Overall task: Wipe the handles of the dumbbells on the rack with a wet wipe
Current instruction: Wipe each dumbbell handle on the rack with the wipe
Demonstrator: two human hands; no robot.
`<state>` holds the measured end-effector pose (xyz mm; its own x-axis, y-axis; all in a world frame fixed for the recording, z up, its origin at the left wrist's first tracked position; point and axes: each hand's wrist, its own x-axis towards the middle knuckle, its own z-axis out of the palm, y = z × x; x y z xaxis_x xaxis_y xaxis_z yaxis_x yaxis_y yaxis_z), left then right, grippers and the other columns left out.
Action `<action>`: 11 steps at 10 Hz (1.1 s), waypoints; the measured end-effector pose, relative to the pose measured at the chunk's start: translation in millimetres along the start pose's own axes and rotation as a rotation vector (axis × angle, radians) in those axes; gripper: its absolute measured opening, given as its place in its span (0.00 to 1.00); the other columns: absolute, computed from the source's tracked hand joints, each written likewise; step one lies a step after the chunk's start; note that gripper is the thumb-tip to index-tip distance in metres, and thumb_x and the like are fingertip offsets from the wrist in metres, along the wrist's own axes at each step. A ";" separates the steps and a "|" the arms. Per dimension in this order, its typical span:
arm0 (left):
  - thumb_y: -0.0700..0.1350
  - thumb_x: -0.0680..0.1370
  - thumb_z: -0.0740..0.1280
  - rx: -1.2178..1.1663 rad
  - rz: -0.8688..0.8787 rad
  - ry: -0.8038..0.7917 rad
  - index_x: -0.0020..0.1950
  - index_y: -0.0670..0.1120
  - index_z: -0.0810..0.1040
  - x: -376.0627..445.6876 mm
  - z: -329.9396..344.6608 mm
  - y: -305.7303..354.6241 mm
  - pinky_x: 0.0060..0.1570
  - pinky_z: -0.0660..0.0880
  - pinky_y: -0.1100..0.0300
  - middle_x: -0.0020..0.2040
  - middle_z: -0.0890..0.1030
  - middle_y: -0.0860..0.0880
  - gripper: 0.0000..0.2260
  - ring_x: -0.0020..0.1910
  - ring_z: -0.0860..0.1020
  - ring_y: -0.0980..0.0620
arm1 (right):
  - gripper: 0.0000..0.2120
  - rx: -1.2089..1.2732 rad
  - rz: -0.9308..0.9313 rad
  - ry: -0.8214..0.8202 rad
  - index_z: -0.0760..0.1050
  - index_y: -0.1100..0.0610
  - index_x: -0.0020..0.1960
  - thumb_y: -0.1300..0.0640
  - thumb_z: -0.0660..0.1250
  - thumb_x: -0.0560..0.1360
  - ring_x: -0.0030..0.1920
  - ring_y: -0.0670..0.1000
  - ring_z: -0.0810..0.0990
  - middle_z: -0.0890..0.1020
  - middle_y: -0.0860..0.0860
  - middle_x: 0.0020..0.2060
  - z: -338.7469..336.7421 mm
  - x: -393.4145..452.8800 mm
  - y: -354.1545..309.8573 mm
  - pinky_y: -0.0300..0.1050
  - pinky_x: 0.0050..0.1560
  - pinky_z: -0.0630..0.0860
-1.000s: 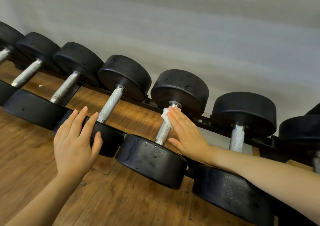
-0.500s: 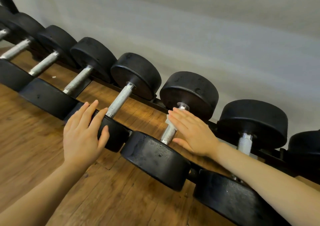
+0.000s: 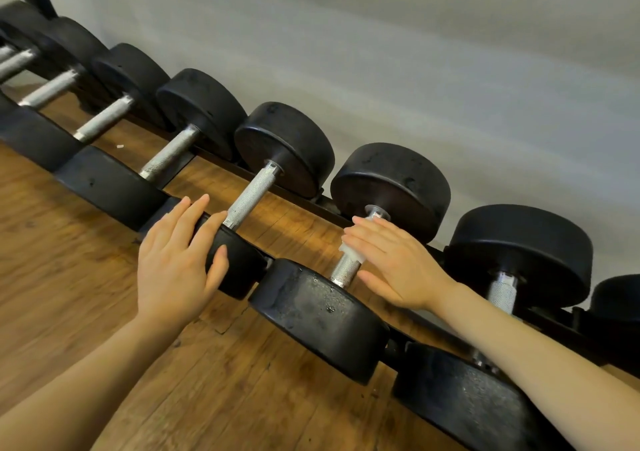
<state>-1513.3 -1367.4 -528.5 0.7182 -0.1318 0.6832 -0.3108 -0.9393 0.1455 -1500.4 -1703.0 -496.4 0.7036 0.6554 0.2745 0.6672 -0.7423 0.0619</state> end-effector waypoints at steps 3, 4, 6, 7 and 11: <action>0.51 0.79 0.58 0.001 -0.016 -0.011 0.68 0.43 0.76 0.1 1.4 0.2 0.65 0.67 0.39 0.72 0.72 0.40 0.22 0.72 0.68 0.38 | 0.25 -0.021 -0.085 -0.038 0.71 0.56 0.71 0.44 0.48 0.83 0.75 0.50 0.62 0.73 0.50 0.69 1.2 5.5 -2.5 0.46 0.76 0.51; 0.51 0.79 0.57 0.002 -0.017 -0.017 0.69 0.43 0.76 -0.7 1.8 -0.9 0.66 0.67 0.39 0.72 0.72 0.40 0.22 0.72 0.68 0.38 | 0.24 -0.027 -0.140 -0.072 0.72 0.55 0.70 0.45 0.49 0.83 0.74 0.50 0.63 0.75 0.50 0.68 4.1 9.5 -5.9 0.48 0.76 0.52; 0.52 0.79 0.57 -0.005 -0.019 -0.028 0.69 0.43 0.76 0.3 0.5 0.2 0.66 0.66 0.40 0.72 0.72 0.40 0.22 0.72 0.68 0.38 | 0.26 -0.073 -0.113 -0.075 0.70 0.55 0.71 0.42 0.49 0.82 0.75 0.51 0.62 0.73 0.50 0.69 -0.6 4.5 -2.2 0.49 0.76 0.52; 0.52 0.79 0.57 -0.005 -0.022 -0.033 0.69 0.43 0.75 -0.4 -0.6 -0.1 0.66 0.66 0.39 0.72 0.72 0.40 0.23 0.73 0.67 0.38 | 0.24 -0.095 -0.130 -0.083 0.71 0.54 0.70 0.43 0.51 0.82 0.74 0.51 0.63 0.74 0.50 0.68 0.0 5.3 -2.4 0.49 0.76 0.52; 0.51 0.79 0.57 -0.005 -0.018 -0.018 0.69 0.42 0.76 -0.1 -1.6 1.6 0.66 0.66 0.40 0.71 0.73 0.40 0.22 0.72 0.68 0.38 | 0.29 -0.159 -0.055 -0.097 0.60 0.55 0.77 0.41 0.51 0.81 0.77 0.50 0.54 0.63 0.51 0.76 0.4 -3.9 5.2 0.50 0.77 0.52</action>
<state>-1514.8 -1368.4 -527.2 0.7345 -0.1203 0.6678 -0.3006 -0.9400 0.1613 -1499.5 -1709.3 -497.5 0.6925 0.7003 0.1730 0.6638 -0.7125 0.2274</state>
